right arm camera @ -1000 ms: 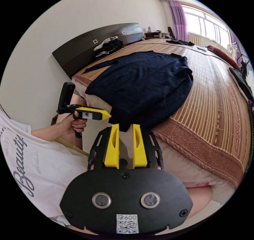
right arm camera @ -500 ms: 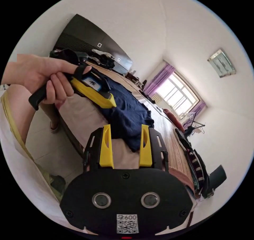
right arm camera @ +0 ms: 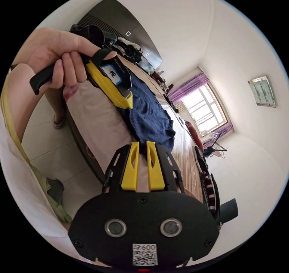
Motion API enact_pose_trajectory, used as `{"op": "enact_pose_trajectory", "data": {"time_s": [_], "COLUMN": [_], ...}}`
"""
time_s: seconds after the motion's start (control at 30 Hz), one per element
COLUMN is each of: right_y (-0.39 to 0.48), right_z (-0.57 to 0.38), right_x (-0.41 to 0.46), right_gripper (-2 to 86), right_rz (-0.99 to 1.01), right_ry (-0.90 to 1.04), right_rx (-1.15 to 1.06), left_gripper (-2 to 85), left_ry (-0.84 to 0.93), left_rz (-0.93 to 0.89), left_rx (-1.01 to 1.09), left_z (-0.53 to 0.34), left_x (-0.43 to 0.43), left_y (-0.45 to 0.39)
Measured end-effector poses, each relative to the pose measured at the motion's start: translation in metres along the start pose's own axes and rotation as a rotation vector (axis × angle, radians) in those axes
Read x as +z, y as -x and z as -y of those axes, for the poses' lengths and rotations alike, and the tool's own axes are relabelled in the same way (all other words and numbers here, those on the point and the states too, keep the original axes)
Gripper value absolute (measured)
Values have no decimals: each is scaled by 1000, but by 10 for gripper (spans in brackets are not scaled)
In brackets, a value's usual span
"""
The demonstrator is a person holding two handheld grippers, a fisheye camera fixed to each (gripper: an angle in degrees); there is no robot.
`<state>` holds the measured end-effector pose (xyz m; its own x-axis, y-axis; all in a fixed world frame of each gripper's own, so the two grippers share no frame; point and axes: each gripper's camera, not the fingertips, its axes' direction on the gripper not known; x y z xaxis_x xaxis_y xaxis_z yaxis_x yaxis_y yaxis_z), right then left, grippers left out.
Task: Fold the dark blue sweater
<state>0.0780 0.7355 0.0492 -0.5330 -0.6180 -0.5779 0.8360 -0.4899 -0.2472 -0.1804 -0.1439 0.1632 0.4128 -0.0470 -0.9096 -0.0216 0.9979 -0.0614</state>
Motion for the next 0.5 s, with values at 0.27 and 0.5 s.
{"op": "enact_pose_trajectory", "data": {"time_s": [0.27,0.5], "right_y": [-137,-324], "right_z": [-44,-52], "right_x": [42,171], "right_gripper": [-7,32], "right_rz": [8,393], "right_ry": [90,-56], "right_rx": [439,607], "left_gripper": [19,26], "left_ry": [15,81], "left_rz": [47,130], "left_rx": [-75,6], "left_z": [20,66], "left_x": [12,20], "left_y": [6,-44]}}
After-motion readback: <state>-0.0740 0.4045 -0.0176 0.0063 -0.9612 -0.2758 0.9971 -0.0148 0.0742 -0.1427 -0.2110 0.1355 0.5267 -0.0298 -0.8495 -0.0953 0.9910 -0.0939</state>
